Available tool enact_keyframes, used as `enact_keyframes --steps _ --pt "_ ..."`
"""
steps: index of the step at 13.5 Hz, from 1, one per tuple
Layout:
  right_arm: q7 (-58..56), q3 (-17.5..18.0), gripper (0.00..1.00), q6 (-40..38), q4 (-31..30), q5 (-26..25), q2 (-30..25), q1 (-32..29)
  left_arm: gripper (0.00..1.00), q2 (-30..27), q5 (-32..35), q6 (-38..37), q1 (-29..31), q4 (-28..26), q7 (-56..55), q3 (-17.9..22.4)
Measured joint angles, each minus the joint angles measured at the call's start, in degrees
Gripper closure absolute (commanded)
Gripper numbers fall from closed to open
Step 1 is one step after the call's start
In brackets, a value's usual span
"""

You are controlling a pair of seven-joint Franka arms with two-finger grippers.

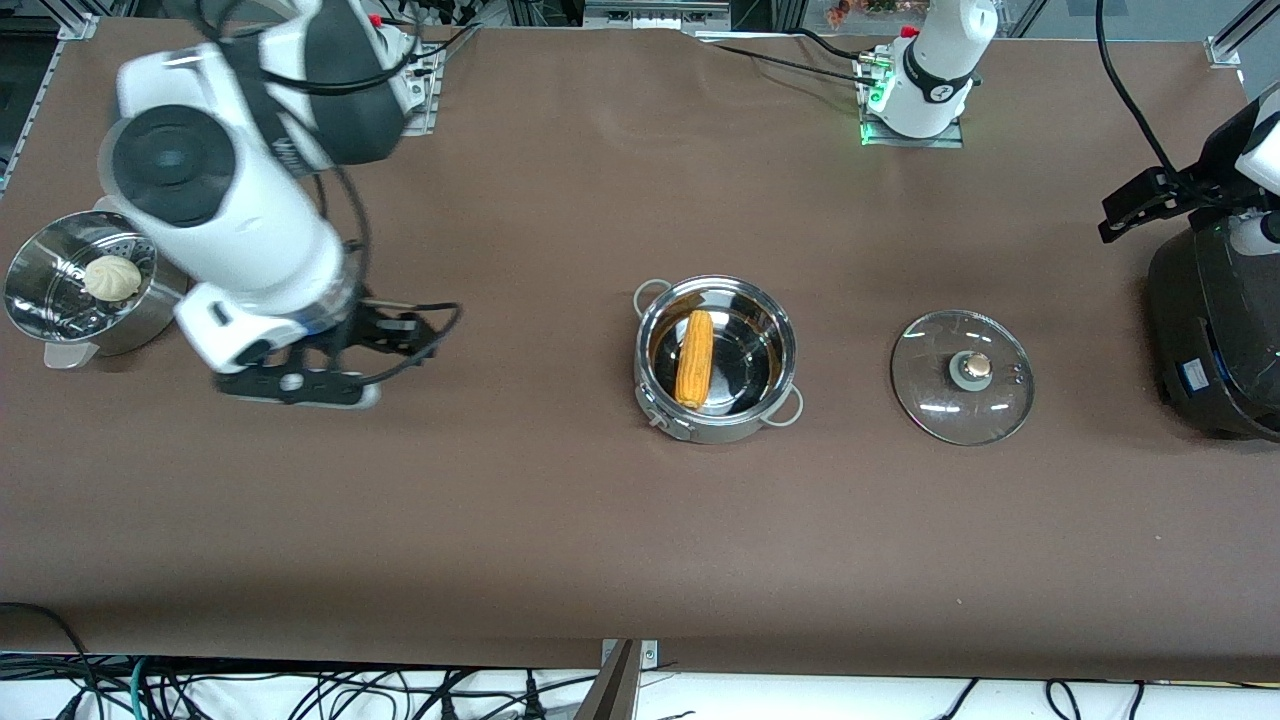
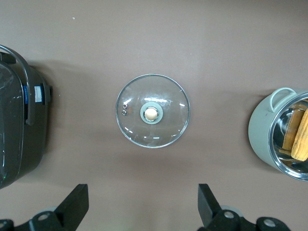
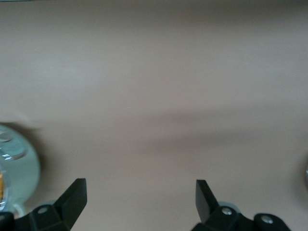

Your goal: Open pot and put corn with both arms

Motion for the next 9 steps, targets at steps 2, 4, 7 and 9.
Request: enact_keyframes --steps 2,4,7,9 --pt "-3.0 -0.2 0.00 -1.6 0.0 0.0 -0.9 -4.3 0.00 0.0 0.0 0.0 0.0 0.0 0.0 0.0" --pt "-6.3 -0.3 0.00 -2.9 0.0 0.0 -1.5 -8.2 0.00 0.0 0.0 0.0 0.0 0.0 0.0 0.0" --pt "-9.8 -0.5 0.00 -3.7 -0.2 0.0 -2.1 -13.6 0.00 0.0 0.0 0.0 0.0 0.0 0.0 0.0" --pt "-10.0 -0.6 0.00 -3.1 -2.9 0.2 -3.9 -17.0 0.00 0.0 0.0 0.0 0.0 0.0 0.0 0.0"
